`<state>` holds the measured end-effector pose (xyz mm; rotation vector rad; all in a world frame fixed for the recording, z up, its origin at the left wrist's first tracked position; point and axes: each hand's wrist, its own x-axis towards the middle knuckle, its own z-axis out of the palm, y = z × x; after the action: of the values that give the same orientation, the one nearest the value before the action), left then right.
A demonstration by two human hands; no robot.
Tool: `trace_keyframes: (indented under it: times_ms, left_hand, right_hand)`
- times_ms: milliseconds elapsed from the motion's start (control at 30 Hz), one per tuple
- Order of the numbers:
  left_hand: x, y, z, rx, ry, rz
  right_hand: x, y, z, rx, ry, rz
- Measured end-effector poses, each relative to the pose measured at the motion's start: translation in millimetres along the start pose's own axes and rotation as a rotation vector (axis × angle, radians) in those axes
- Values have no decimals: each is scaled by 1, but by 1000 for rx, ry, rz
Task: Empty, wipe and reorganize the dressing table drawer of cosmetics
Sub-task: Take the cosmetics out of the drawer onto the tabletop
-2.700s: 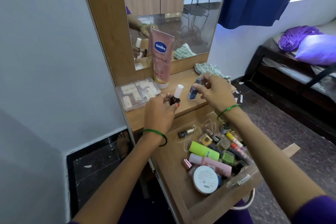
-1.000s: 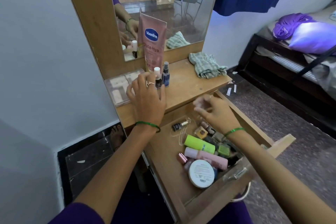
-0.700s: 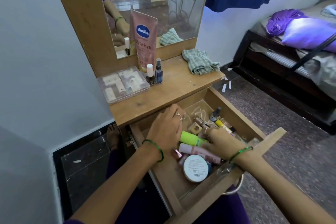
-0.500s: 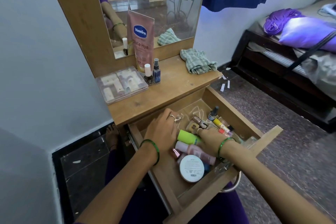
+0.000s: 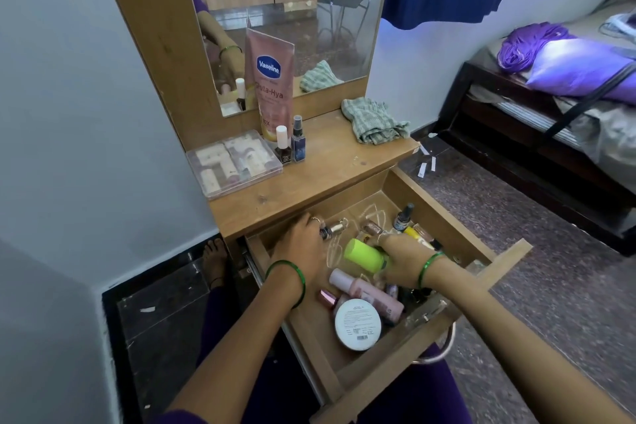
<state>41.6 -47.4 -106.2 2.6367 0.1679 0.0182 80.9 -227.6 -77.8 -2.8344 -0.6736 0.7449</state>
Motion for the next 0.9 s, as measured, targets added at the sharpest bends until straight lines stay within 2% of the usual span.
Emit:
trace_keyframes:
  times_ms: [200,367,533,667,767,900]
  left_hand:
    - [8,-4,12,217,-140,79]
    - [8,-1,14,327,-132,73]
    - [7,7,16,464,-83,52]
    - [3,12,20,465,-88,19]
    - [1,14,20,457,4,-42]
    - [2,20,16,267,-33,-36]
  right_hand:
    - [-18,22,-30,289,206,-4]
    - [-22,21,-52,603,380,-72]
    - [-2,-7,-78,591,640,-125]
    - [35,-34,-96,733,669,-176]
    - [69,-45,-104,697,690,-122]
    - [103,-50,-107,701,682,-68]
